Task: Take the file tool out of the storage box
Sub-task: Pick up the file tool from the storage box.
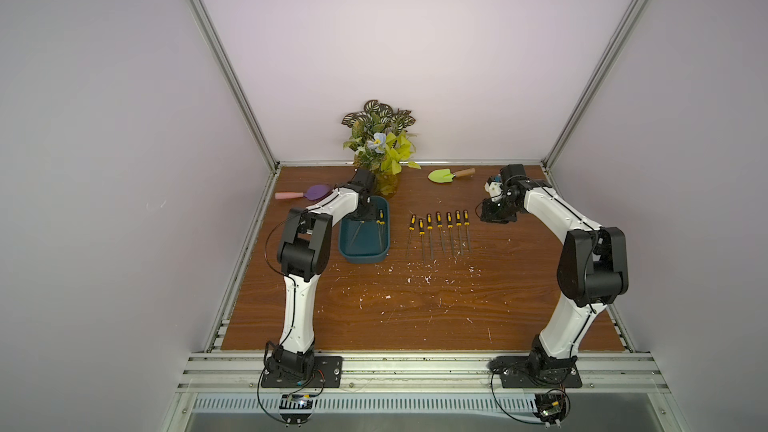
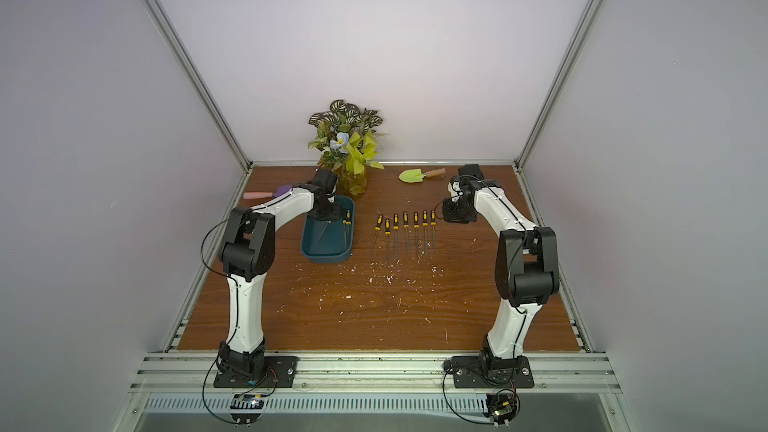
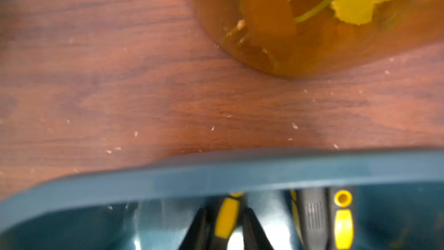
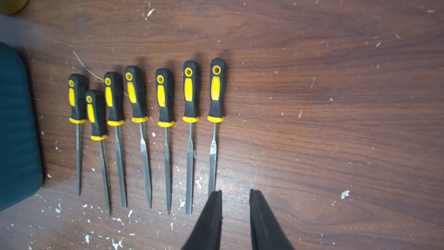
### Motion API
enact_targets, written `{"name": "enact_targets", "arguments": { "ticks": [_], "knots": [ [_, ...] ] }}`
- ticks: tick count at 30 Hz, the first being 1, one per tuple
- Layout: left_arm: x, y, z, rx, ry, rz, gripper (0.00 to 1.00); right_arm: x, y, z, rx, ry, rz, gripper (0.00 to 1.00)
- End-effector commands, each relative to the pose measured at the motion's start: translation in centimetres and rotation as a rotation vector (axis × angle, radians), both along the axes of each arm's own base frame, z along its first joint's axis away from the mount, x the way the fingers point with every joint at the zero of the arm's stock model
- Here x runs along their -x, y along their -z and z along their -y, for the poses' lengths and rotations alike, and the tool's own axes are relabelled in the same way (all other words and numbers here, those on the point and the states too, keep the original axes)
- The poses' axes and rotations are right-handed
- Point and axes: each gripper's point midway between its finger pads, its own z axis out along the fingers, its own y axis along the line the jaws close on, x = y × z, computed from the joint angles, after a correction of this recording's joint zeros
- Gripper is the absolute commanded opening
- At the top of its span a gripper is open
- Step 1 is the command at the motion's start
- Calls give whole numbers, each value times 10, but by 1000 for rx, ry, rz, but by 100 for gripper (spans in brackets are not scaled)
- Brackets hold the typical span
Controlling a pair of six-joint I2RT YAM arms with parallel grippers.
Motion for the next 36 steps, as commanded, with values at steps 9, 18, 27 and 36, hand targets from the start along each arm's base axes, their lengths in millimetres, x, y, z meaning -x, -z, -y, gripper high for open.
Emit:
{"name": "enact_targets", "arguments": {
  "ticks": [9,18,27,36],
  "knots": [
    [17,-34,3,34,43,37,0,1,-24,-3,-21,3,60,27],
    [27,-89,23,167,152,170,0,2,-30,-11,-20,-12,87,27],
    [61,-151,93,595,458,233,0,35,-118,-132,-647,-440,360,38],
    [81,-240,124,1122,596,272,0,91,-170,-193,-1144,-663,486,51]
  ]
}}
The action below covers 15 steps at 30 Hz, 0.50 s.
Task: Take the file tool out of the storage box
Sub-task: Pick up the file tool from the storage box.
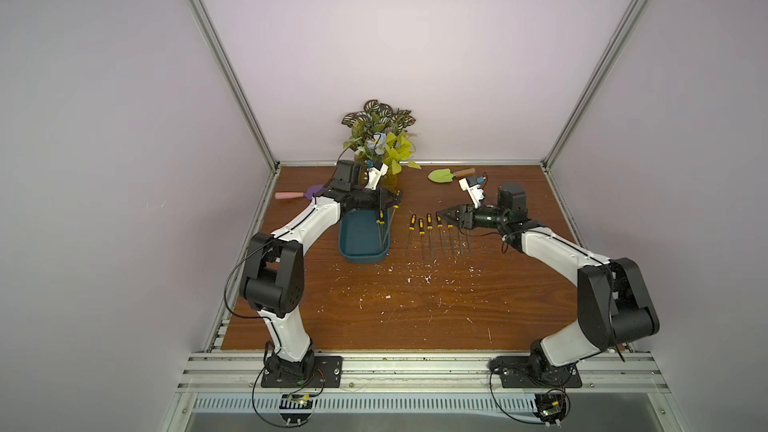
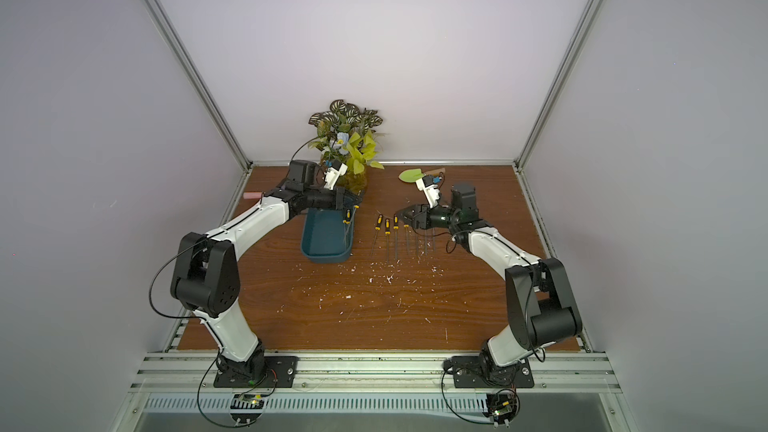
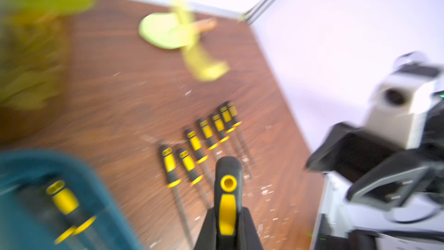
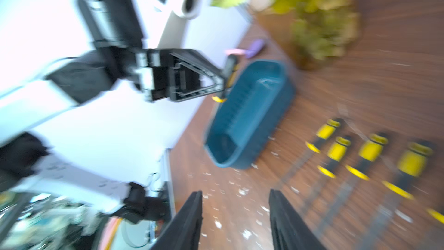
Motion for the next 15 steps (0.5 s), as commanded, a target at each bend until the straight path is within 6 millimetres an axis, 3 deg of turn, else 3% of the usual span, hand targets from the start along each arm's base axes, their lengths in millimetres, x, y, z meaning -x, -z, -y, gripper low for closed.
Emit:
{"name": "enact_targets", "arguments": {
  "ticks": [1,8,11,15],
  "knots": [
    [16,-60,6,255,125,46,0,26,-52,-25,-206,-180,126,51],
    [27,-83,2,412,160,65,0,31,-46,-63,-279,-235,97,48],
    [27,-78,1,399,149,53,0,30,-53,-73,-294,-256,102,46],
    [28,-74,1,376,146,51,0,20,-46,-86,-247,-245,94,45]
  ]
}}
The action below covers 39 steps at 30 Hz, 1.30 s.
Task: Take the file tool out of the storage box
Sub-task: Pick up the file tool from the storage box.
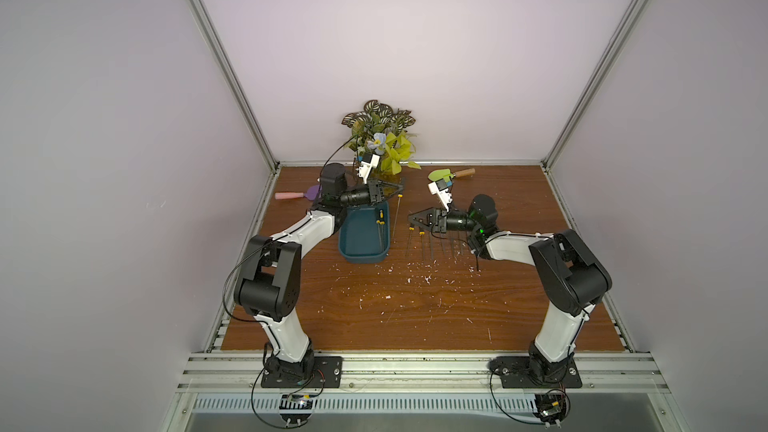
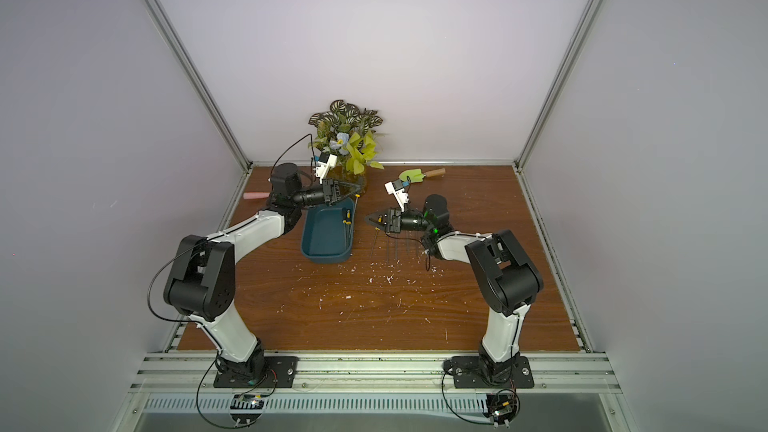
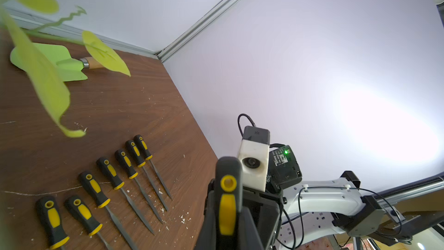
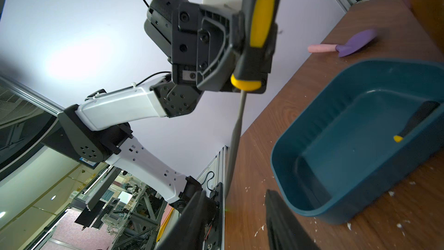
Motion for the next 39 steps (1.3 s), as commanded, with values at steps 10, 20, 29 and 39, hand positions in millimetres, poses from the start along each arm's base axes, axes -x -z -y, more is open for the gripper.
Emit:
{"name": "enact_targets", "arguments": {
  "ticks": [10,20,29,39],
  "knots": [
    [9,-19,-4,7,23,65,0,-20,-31,-25,-20,-3,84,42],
    [12,-13,-5,6,24,50,0,-23,-36,-33,-41,-4,92,9],
    [8,-4,-8,-40,-9,54,86,-23,-21,-24,29,38,48,0],
    [-35,47,-70,-584,-361,51,100,-62,79,102,826,366,-147,0]
  ]
}}
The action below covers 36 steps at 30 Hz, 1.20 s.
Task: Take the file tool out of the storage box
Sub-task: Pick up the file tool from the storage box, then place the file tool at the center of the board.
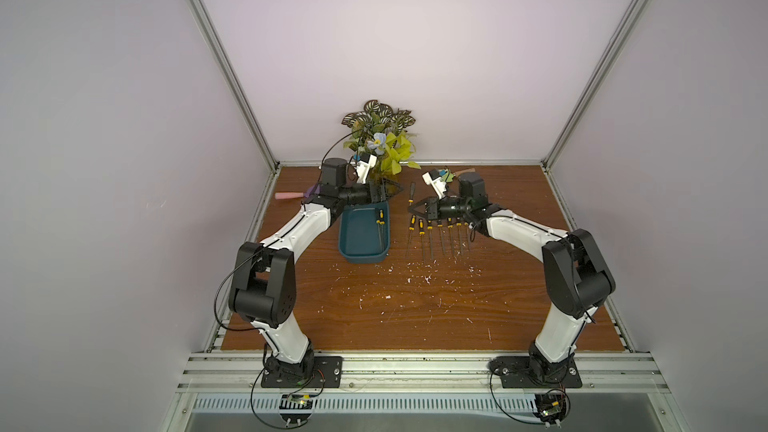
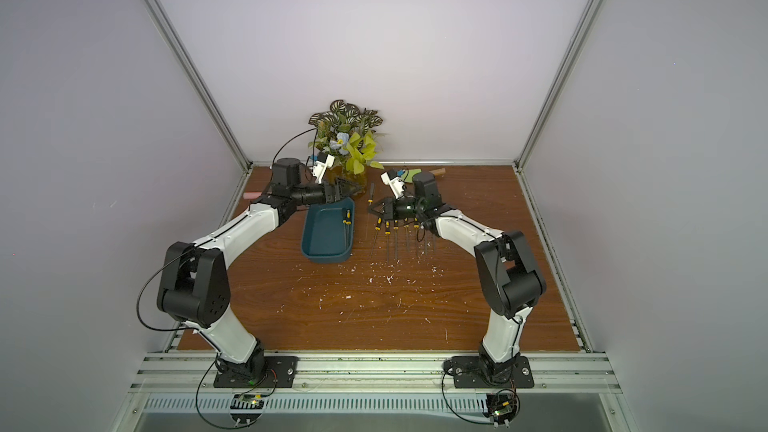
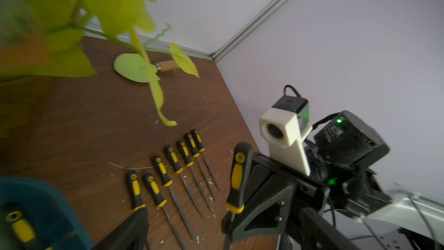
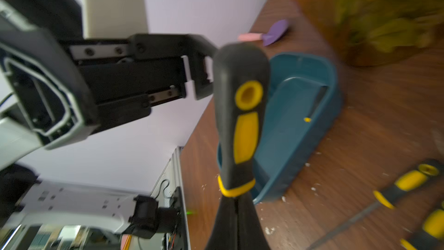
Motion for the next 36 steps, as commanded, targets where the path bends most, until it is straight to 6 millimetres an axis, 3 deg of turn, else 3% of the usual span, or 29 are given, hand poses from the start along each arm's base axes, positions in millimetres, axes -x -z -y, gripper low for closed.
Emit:
{"name": "enact_targets", "arguments": {
  "ticks": [1,4,10,13,24,36],
  "knots": [
    [-7,27,-46,-306,-164,-1,100,8,49,95,450,135,-131,0],
    [-11,46,-66,-440,-230,-36,100,10,73,151,729,222,-195,0],
    [-7,73,-78,-528,-242,-86,100,14,98,211,944,299,-285,0],
    [-5,82,-78,-536,-235,-108,100,12,112,219,986,294,-309,0],
    [-6,100,-77,-547,-218,-155,100,-21,144,214,953,317,-321,0],
    [-4,111,-78,-562,-207,-188,100,-37,163,218,941,344,-357,0]
  ]
}}
